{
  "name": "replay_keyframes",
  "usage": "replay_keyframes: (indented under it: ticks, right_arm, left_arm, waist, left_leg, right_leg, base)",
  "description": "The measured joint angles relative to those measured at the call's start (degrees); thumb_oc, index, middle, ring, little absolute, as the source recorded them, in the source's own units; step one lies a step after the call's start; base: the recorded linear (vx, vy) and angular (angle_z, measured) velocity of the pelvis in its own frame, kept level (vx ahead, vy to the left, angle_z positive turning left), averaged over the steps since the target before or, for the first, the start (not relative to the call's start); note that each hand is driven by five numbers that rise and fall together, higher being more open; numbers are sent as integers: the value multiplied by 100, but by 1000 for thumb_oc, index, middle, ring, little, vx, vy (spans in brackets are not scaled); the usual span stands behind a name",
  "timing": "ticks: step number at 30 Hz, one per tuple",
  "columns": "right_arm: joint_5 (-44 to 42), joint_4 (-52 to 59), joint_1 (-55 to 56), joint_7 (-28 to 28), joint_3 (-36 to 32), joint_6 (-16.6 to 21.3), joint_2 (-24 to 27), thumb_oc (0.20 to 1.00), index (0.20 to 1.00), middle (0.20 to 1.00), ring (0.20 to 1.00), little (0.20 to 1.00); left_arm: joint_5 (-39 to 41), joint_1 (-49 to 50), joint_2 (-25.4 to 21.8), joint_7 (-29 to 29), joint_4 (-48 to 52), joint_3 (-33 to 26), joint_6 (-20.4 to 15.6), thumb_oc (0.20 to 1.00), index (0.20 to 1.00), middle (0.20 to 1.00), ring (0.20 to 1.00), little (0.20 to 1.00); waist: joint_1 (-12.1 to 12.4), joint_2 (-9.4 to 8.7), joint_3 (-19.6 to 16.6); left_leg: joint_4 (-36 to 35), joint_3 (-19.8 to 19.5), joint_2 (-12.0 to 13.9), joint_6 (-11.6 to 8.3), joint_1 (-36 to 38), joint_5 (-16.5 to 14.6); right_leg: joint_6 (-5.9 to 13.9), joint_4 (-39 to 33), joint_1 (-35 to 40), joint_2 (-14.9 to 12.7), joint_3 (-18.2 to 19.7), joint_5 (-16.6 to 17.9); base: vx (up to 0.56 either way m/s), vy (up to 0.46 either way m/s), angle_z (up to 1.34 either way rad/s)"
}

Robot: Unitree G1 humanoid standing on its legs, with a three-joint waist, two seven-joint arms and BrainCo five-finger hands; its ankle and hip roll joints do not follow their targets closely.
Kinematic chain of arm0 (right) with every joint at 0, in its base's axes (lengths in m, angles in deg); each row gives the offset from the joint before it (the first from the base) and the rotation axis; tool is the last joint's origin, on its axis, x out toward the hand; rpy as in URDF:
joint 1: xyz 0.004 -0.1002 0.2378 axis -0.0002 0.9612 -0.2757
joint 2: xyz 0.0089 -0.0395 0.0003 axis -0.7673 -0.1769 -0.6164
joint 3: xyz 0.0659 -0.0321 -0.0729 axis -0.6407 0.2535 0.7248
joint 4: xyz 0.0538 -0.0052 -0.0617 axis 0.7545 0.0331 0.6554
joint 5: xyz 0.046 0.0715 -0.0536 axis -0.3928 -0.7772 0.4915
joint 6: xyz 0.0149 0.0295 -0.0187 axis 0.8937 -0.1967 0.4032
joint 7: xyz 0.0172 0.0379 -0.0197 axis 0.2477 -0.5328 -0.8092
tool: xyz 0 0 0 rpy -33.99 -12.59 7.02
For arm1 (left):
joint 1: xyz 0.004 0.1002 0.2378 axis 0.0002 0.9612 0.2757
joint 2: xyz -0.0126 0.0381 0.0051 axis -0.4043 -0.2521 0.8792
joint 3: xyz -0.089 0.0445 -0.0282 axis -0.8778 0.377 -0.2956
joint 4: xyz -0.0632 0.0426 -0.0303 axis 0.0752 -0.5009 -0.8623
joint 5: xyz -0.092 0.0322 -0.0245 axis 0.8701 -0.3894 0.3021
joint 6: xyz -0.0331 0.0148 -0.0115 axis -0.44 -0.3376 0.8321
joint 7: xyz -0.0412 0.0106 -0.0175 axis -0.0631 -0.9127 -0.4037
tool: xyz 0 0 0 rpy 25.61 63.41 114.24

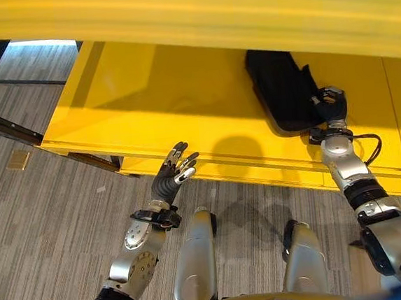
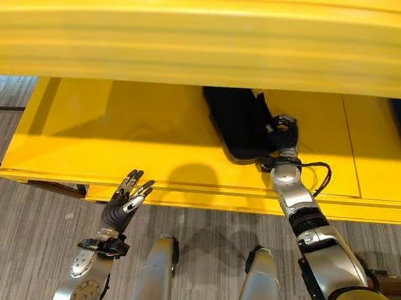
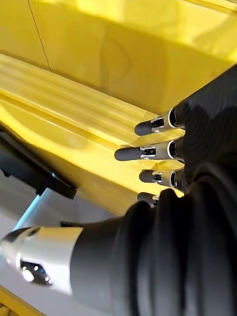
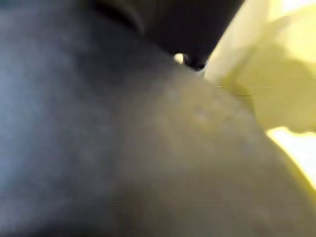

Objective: Move parts from the plastic box to the shelf.

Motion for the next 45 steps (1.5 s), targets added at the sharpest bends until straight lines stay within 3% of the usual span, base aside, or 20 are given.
replay_keyframes:
  ticks: [3,10,21,29,32,36,45]
  right_arm:
    - [-62,-184,-255,107,-13,16,29,200,200,200,200,200]
    - [-599,-1441,-1455,235,15,2,499,200,200,200,200,200]
    - [-916,-2556,-2444,271,285,12,634,200,200,200,200,200]
    - [-839,-2317,-2416,320,494,125,762,200,200,200,200,200]
    - [-824,-1927,-2131,329,428,126,766,200,200,200,200,200]
    - [-805,-1921,-1993,338,386,68,766,200,200,200,200,200]
    - [-612,-1939,-1991,347,305,100,873,200,200,200,200,200]
  left_arm:
    - [5,64,-108,-41,112,-25,-97,1000,1000,1000,1000,1000]
    - [81,112,-329,-40,294,12,-121,1000,1000,1000,1000,1000]
    - [217,43,-325,-81,302,253,-94,1000,1000,1000,1000,1000]
    - [216,-12,-272,-207,300,281,-113,1000,1000,1000,1000,1000]
    - [215,-82,-232,-228,300,264,-146,1000,1000,1000,1000,1000]
    - [218,-48,-259,-230,302,272,-190,1000,1000,1000,1000,1000]
    - [224,-27,-337,-214,344,160,-378,1000,1000,1000,1000,1000]
  waist:
    - [-66,11,-8]
    - [31,69,-13]
    - [103,143,9]
    - [68,198,39]
    - [37,194,36]
    - [-97,195,22]
    - [-104,185,-129]
  left_leg:
    - [-5,-5,35,-34,-135,20]
    - [-5,22,39,-78,-349,43]
    - [-28,31,8,-78,-477,45]
    - [19,23,-16,-81,-596,49]
    - [327,-69,-3,-95,-753,-24]
    - [577,-102,2,-117,-865,-69]
    - [1206,-56,141,-115,-1353,-351]
  right_leg:
    - [10,27,-158,32,2,8]
    - [79,-45,-358,53,26,90]
    - [56,-35,-508,25,39,71]
    - [74,107,-668,3,66,43]
    - [-5,520,-833,-1,81,-158]
    - [15,720,-929,8,130,-180]
    - [30,1300,-1546,144,438,-325]
  base:
    - [-64,8,-4]
    - [-11,5,-2]
    - [0,0,0]
    - [-11,3,1]
    - [-51,-1,7]
    - [-56,8,-2]
    - [-11,7,-11]
